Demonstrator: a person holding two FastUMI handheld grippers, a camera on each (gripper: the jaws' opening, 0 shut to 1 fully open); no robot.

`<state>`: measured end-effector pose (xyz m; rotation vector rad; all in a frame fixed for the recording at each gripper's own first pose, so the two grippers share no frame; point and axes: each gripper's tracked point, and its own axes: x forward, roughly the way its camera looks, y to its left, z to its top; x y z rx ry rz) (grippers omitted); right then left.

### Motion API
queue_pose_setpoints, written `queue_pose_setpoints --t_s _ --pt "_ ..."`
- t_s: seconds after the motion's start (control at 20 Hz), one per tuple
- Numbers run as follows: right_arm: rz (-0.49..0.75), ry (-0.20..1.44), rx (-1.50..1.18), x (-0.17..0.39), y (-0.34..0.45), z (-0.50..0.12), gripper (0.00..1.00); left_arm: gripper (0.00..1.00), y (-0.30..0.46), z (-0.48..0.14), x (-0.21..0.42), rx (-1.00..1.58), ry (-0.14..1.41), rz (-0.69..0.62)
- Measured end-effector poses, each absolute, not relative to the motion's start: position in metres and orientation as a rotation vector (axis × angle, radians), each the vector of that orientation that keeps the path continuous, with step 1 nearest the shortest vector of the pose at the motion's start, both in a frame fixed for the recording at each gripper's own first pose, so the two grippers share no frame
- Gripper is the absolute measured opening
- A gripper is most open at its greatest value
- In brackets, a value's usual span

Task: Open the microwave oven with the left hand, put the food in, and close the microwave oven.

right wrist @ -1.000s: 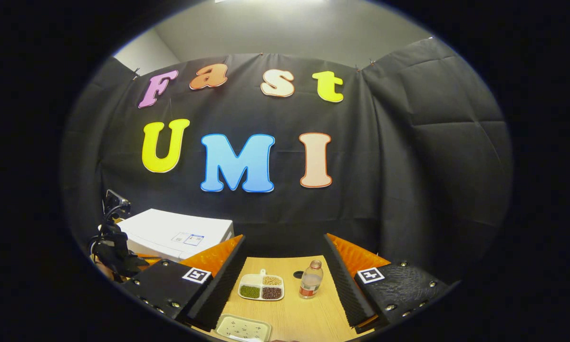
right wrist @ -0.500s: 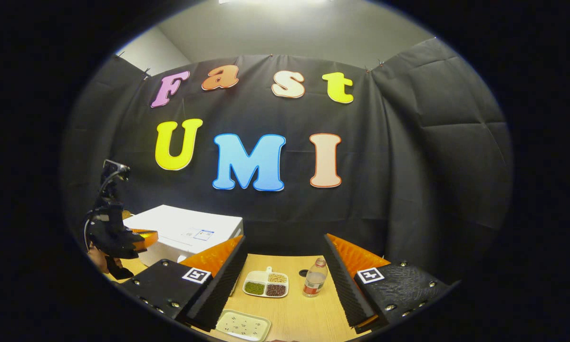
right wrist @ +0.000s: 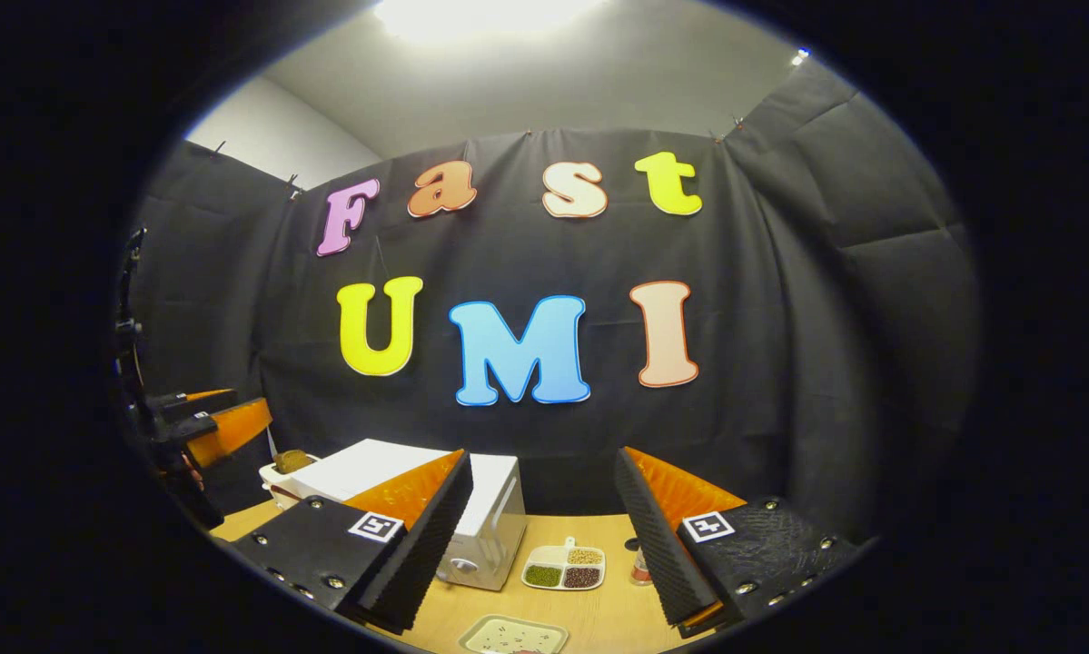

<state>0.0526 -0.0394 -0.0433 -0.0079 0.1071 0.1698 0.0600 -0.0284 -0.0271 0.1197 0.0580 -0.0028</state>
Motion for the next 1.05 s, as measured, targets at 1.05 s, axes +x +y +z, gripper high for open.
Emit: queue_pose_setpoints --t_s 1.05 --pt "0.096 0.065 -0.026 -0.043 0.034 0.001 0.98 0.94 0.004 0.032 0.003 0.012 0.021 -0.156"
